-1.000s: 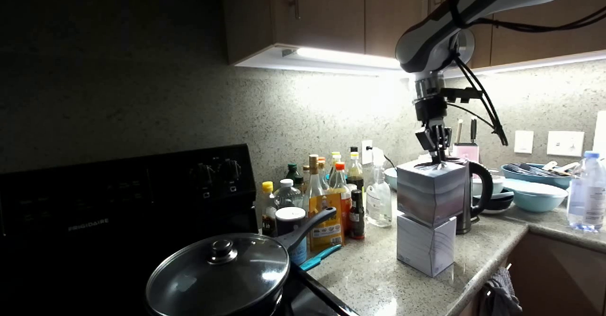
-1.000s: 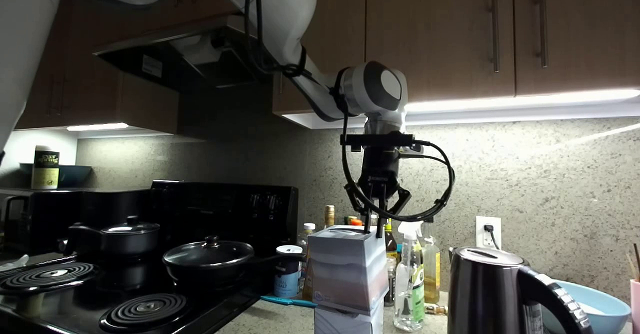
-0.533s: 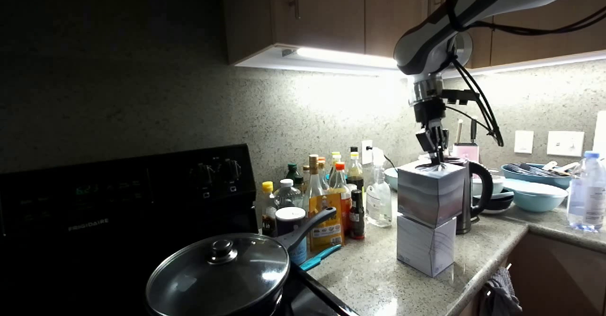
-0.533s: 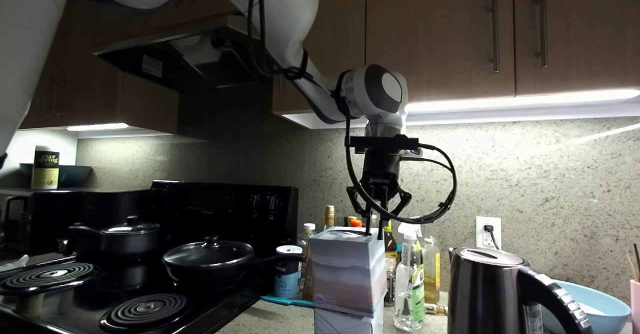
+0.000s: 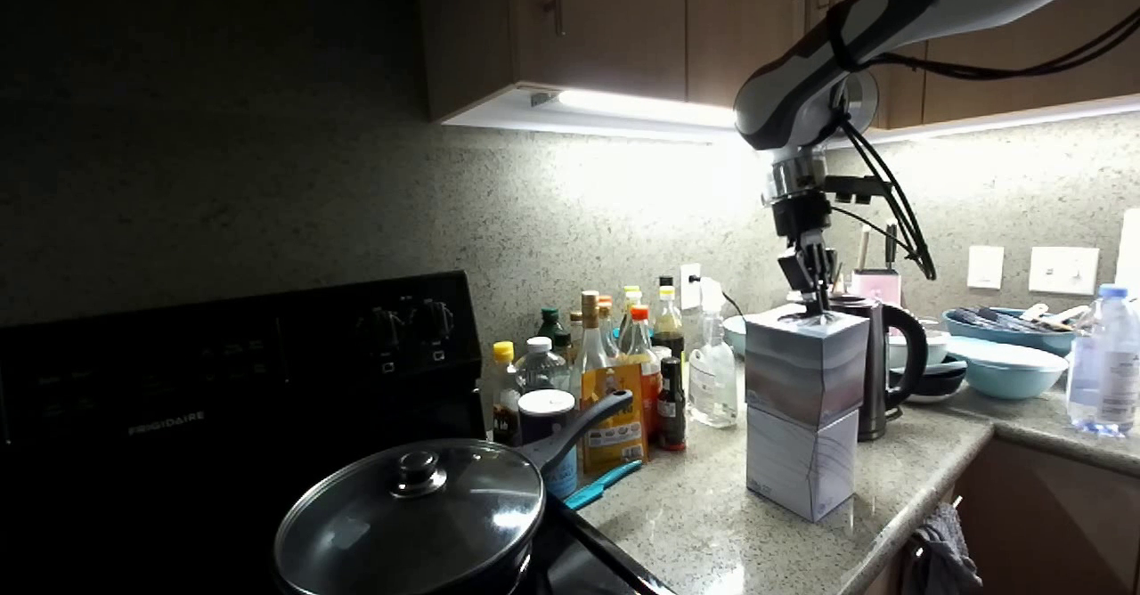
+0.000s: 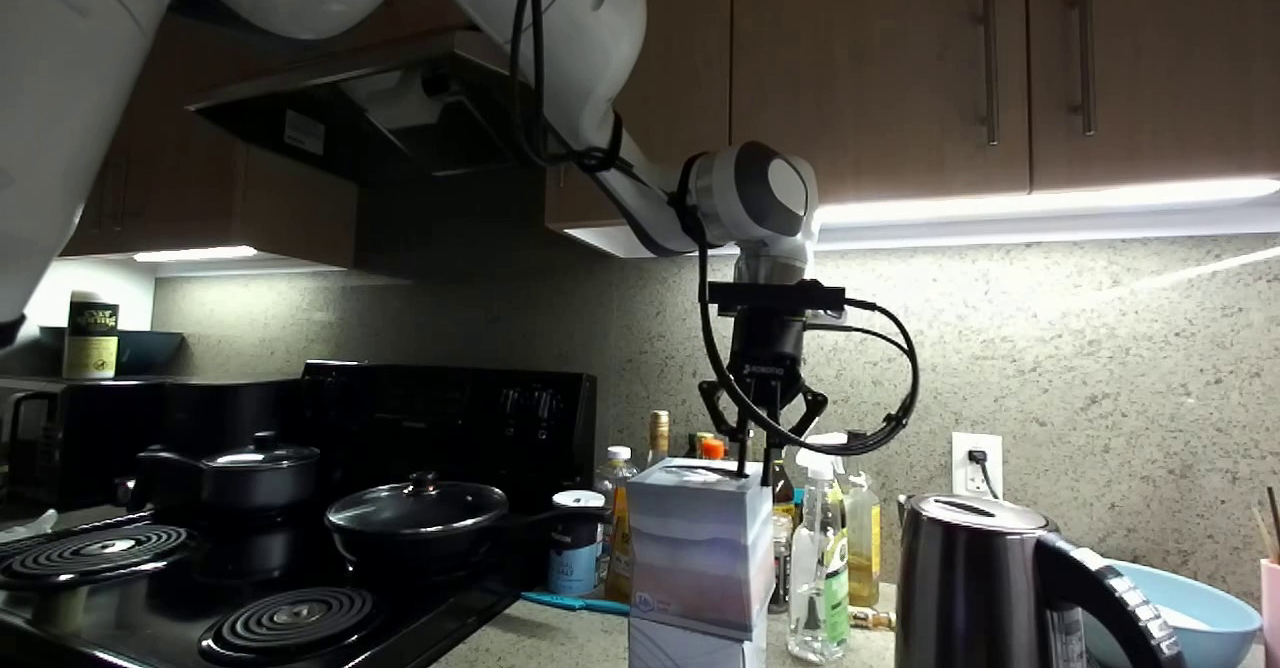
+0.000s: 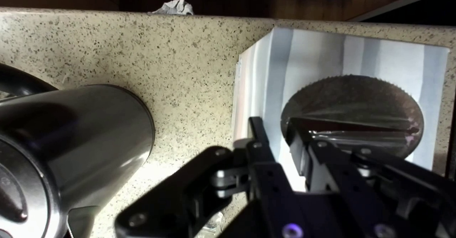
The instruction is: Put the left tissue box on the right tissue box
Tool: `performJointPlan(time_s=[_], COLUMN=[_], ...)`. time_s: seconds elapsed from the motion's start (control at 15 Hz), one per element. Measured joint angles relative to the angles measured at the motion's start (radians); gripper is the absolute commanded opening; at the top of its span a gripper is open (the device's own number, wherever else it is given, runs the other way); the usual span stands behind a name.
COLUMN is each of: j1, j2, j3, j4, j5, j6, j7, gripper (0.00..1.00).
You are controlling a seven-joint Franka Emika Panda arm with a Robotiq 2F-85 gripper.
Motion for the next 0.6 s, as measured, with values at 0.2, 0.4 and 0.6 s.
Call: performJointPlan(time_s=[0.2, 0.4, 0.6], j1=[-0.001, -0.002, -0.003], j2=[0.015, 0.024, 0.028], j3=[0.0, 0.0, 0.0], j4=[0.008, 0.018, 0.024], j5=[-0.001, -0.006, -0.019], j6=[0.0, -0.001, -0.001], j7=[0.0, 0.0, 0.0], gripper=[0.28, 0.58, 0.77])
